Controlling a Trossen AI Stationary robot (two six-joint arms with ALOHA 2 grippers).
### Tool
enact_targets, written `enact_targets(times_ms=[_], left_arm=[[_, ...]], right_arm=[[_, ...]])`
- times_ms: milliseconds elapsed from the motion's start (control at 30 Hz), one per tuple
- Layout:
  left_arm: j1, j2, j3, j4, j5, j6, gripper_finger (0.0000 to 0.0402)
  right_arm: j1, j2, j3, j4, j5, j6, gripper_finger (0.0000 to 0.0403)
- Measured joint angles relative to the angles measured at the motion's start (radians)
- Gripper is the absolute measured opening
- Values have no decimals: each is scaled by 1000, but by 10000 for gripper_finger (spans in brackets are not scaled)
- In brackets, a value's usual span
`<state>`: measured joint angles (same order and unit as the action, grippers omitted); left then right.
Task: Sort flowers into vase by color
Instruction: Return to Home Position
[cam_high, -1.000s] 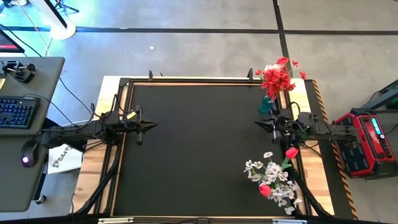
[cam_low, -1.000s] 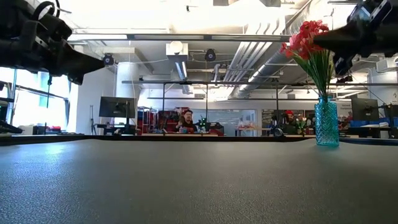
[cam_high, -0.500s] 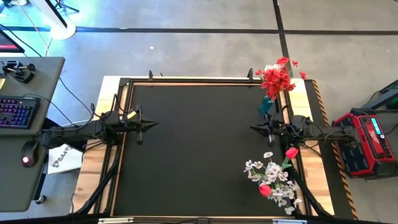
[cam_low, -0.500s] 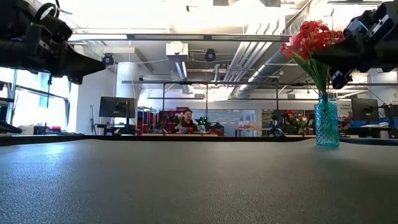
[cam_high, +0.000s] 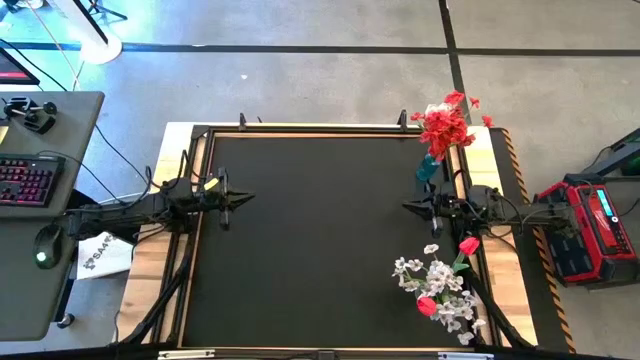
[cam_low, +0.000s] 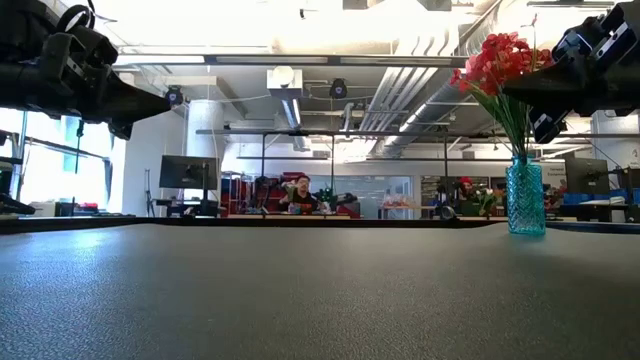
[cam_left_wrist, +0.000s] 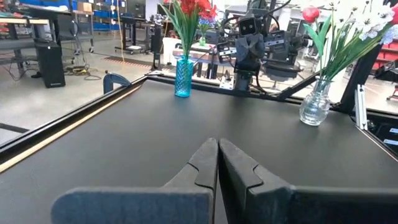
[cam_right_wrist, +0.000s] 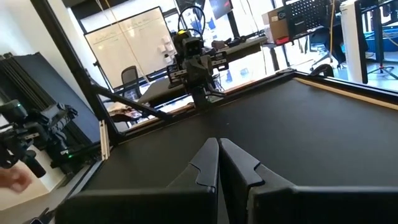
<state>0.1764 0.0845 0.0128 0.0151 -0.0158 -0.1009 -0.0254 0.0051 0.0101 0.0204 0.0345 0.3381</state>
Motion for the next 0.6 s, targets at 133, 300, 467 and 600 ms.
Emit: enact_targets(times_ms=[133, 300, 467, 600], left_arm=[[0, 0, 0, 0, 0, 0, 0], [0, 0, 0, 0, 0, 0, 0], [0, 0, 0, 0, 0, 0, 0], [0, 0, 0, 0, 0, 0, 0]], right_arm=[[0, 0, 0, 0, 1, -3, 0], [0, 0, 0, 0, 2, -3, 0], [0, 0, 0, 0, 2, -2, 0], [0, 0, 0, 0, 2, 2, 0]])
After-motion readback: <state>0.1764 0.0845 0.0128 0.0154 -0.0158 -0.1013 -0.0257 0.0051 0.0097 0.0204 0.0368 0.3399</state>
